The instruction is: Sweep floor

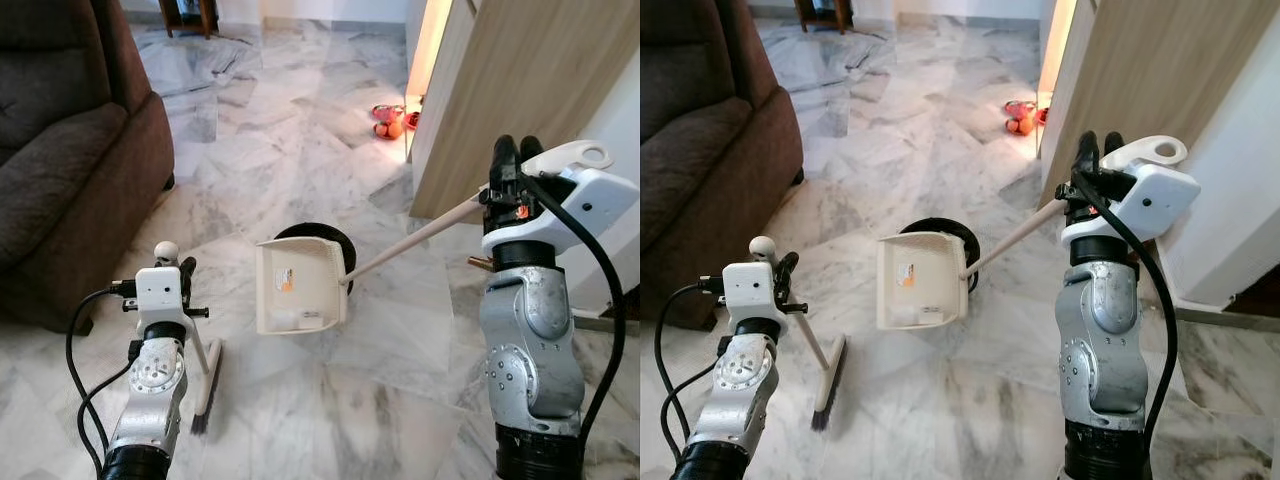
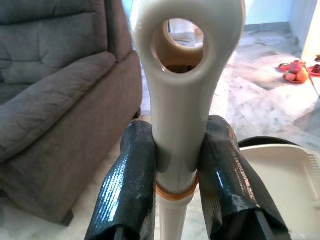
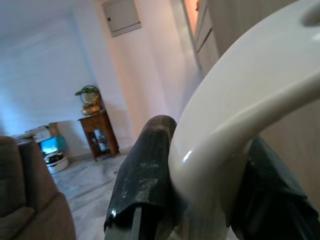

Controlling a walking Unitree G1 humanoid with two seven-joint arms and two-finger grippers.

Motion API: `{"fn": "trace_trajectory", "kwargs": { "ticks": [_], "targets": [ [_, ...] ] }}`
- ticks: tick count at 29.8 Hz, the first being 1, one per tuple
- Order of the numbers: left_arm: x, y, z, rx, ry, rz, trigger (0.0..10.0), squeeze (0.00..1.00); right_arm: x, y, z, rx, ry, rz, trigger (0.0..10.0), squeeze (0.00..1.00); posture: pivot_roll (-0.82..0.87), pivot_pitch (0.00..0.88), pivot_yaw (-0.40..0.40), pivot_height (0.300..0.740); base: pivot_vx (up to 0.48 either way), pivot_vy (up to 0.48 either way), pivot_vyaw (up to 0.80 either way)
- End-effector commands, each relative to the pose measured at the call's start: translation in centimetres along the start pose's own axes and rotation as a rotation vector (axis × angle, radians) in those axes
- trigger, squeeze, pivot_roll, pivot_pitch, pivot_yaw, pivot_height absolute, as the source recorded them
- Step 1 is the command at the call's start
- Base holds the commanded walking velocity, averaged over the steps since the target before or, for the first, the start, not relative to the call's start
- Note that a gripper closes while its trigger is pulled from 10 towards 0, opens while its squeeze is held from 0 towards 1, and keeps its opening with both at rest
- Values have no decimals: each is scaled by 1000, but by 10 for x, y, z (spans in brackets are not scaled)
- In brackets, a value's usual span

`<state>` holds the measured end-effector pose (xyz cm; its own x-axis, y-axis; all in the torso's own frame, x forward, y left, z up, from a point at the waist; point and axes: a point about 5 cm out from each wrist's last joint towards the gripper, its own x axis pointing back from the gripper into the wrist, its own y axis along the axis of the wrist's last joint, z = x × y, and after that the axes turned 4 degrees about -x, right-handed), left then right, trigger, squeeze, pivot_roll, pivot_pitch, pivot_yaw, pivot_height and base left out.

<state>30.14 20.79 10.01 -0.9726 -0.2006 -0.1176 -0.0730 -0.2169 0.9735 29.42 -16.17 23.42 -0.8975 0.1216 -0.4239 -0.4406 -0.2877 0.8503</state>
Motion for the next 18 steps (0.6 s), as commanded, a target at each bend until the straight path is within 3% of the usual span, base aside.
{"fn": "trace_trajectory", "kwargs": {
  "ticks": [1,18],
  "targets": [
    [-3,11,3,-25,12,-55,10000,0,-4,13,4,-25,11,-64,10000,0,-66,70,13,740,251,0,0],
    [-4,13,2,-23,19,-61,10000,0,-5,13,5,-30,16,-65,10000,0,-66,69,11,740,255,0,0]
  ]
}}
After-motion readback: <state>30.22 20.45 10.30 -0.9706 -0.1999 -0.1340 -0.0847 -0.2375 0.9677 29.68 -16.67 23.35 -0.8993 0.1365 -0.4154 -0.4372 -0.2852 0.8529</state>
